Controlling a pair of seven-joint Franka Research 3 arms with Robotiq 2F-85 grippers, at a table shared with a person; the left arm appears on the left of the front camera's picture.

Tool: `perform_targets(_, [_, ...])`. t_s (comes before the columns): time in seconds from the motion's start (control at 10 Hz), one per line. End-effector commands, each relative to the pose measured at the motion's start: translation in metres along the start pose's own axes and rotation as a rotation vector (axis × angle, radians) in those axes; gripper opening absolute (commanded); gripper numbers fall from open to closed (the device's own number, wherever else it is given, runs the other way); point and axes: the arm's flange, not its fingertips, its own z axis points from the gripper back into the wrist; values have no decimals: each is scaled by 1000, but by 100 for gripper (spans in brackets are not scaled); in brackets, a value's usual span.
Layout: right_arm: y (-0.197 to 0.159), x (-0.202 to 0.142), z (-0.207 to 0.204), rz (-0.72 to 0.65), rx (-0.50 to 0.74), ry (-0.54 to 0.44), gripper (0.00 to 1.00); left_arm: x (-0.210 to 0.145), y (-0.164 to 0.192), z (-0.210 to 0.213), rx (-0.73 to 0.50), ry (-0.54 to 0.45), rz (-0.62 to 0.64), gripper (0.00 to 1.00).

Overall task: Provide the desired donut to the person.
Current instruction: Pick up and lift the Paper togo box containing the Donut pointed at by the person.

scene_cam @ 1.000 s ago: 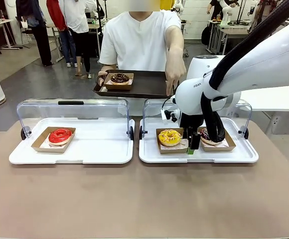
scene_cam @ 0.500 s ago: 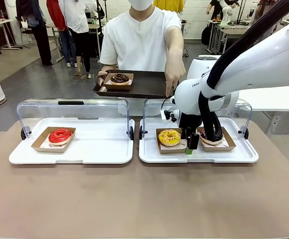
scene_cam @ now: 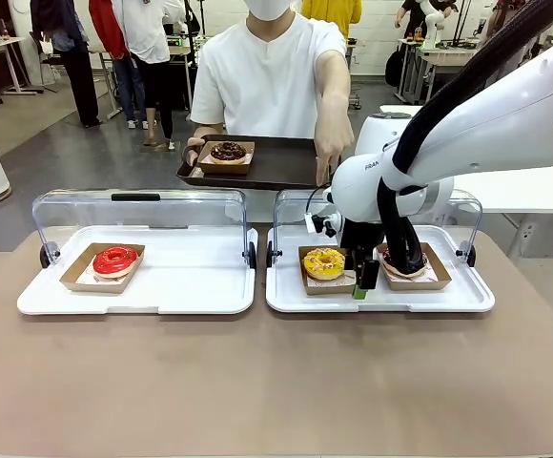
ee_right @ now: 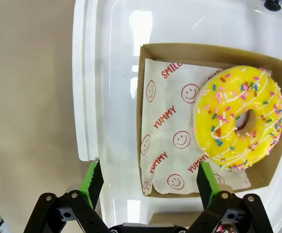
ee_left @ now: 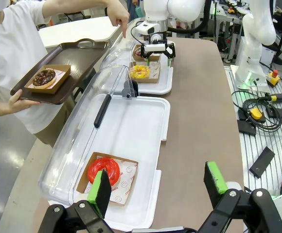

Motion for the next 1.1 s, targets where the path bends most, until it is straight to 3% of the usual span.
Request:
perform_targets(0.0, [-6,0,-5,-12,19,-1,100,0,-1,2,-3,13,0,100])
perform_targets(0.3, [-6,0,-8,-16,26,5,100,0,-1,2,-3,13,0,100])
perform_targets(0.5, [-6,0,-9,-10,34,7,91,0,-1,2,-3,13,0,100])
perform_targets(0.6, [-7,-1,-9,-7,36,8,41,0,-1,2,-3,13,0,100])
perform_targets(0.7, [-7,-1,-10,-6,37,7,35,0,-1,2,-3,13,0,100])
perform_targets(0.8, [-7,0,-10,-5,36,6,0,0,-1,2,-3,13,0,100])
perform_targets(1.0, [-7,-1,-11,-5,35,3,0,0,-1,2,-3,13,0,100])
